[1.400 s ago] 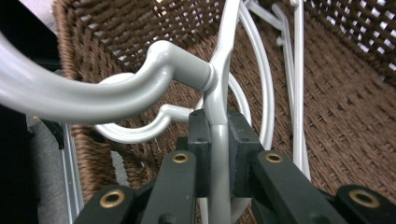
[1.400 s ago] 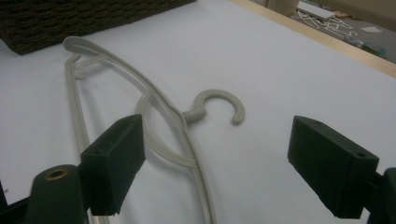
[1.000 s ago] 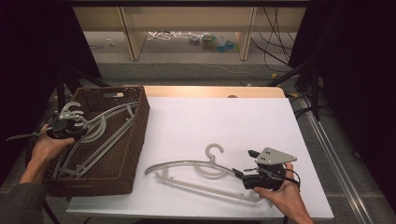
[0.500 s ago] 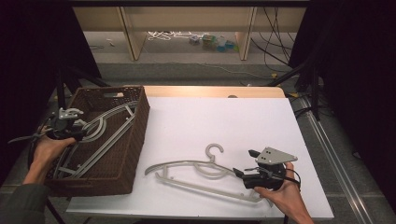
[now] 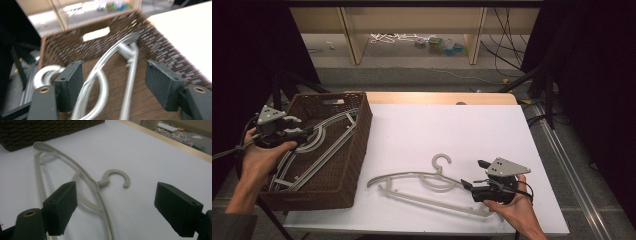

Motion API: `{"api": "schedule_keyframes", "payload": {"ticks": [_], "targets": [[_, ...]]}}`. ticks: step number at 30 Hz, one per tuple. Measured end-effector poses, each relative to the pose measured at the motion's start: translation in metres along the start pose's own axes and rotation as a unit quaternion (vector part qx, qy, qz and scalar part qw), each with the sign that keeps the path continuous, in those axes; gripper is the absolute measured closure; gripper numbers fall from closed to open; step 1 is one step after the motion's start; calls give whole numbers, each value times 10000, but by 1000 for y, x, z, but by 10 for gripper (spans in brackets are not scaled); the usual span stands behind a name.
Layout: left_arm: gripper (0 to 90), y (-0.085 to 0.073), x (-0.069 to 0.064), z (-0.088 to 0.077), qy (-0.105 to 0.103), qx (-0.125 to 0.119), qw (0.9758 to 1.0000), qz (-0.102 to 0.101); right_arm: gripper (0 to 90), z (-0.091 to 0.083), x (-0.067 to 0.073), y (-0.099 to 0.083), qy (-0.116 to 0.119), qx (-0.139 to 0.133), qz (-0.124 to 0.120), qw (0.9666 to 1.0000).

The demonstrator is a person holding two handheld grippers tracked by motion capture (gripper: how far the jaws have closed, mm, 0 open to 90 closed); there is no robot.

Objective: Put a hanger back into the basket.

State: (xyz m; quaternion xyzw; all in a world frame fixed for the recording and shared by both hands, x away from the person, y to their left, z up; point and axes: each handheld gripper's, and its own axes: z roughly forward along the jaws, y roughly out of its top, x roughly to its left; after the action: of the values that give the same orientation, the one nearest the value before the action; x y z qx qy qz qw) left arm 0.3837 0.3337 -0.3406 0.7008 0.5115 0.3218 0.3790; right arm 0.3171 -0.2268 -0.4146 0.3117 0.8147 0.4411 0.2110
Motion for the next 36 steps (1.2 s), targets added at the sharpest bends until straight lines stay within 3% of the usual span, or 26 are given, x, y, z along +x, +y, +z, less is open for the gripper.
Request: {"api": "schedule_keyframes", "payload": {"ticks": [2,10,15,17,20,24,29,32,33,36], "targets": [[276,3,-13,-6,-229,-210,9995,-107,192,0,1,0,18,-26,10,10000],[220,8,-55,-17,-747,-649,9951,-78,186,0,1,0,-10,-70,24,10000],[211,6,-79,-18,-1070,-777,9912,-11,183,0,2,0,-7,-65,51,10000],[211,4,-86,-15,-1297,-795,9883,-142,183,0,2,0,-25,-89,46,9999],[212,1,-96,-12,-1380,-846,9867,-136,183,-1,2,0,19,-60,80,9999],[210,-4,-109,-8,-1605,-942,9825,-124,182,0,2,0,20,-61,96,9999],[191,-12,-128,-2,-1781,-901,9798,-104,182,1,3,-1,33,-40,85,10000],[182,-17,-140,1,-1931,-927,9767,-142,181,2,2,-1,31,-34,90,9999],[178,-19,-146,3,-2046,-947,9742,-138,181,2,2,-1,40,-35,93,9999],[178,-23,-154,5,-2126,-1000,9720,-105,181,2,3,-1,62,-40,107,9999]]}}
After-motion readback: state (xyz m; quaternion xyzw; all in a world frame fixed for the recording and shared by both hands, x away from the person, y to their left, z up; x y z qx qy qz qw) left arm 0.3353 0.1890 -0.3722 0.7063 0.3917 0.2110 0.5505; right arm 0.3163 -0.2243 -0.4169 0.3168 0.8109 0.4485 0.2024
